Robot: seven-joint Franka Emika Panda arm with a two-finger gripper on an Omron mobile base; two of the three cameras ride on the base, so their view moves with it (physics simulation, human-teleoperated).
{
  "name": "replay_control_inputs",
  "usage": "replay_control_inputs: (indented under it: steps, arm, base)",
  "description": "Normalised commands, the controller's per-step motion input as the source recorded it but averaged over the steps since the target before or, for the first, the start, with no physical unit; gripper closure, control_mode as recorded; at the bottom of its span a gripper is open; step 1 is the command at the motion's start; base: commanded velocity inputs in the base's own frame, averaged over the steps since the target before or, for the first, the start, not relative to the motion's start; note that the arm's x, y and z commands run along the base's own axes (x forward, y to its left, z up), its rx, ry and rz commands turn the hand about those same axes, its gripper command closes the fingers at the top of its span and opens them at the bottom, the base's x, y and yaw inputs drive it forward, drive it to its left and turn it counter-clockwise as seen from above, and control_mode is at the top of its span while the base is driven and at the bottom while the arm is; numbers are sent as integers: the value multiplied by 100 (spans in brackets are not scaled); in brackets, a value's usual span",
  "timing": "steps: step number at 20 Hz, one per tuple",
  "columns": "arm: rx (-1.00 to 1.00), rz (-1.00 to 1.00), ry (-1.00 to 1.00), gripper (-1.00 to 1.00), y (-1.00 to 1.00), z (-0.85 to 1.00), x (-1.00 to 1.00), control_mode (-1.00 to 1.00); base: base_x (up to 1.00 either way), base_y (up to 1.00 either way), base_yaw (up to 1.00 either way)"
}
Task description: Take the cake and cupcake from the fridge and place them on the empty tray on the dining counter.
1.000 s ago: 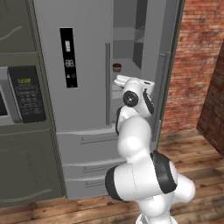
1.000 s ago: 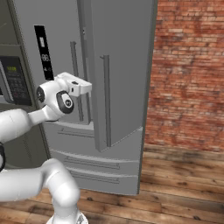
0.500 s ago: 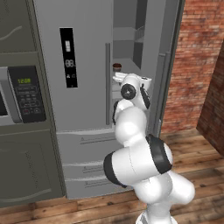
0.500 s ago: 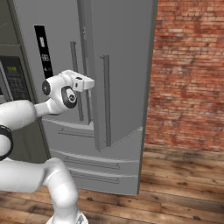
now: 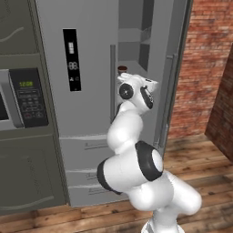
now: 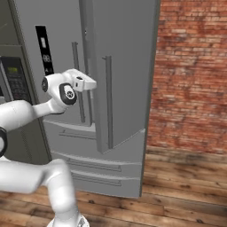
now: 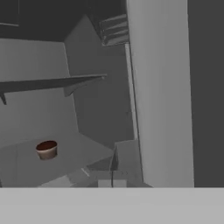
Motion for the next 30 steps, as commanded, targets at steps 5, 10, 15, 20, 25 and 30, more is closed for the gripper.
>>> replay_control_inputs:
  steps: [5,10,15,20,25,30]
  arm:
    - [1,-27,-1,100,-97,-9,-2,-100]
    - [7,-23,-8,100,-100,-9,-19,-100]
    - [15,-21,-10,100,-100,-3,-59,-100]
    - [23,-23,-2,100,-100,0,-85,-100]
    - [24,-21,-2,100,-100,0,-50,-100]
    - [12,-17,-17,100,-100,4,-22,-100]
  base:
    - [0,0,0]
    - [0,0,0]
    - [0,0,0]
    - [0,0,0]
    - [0,0,0]
    - [0,0,0]
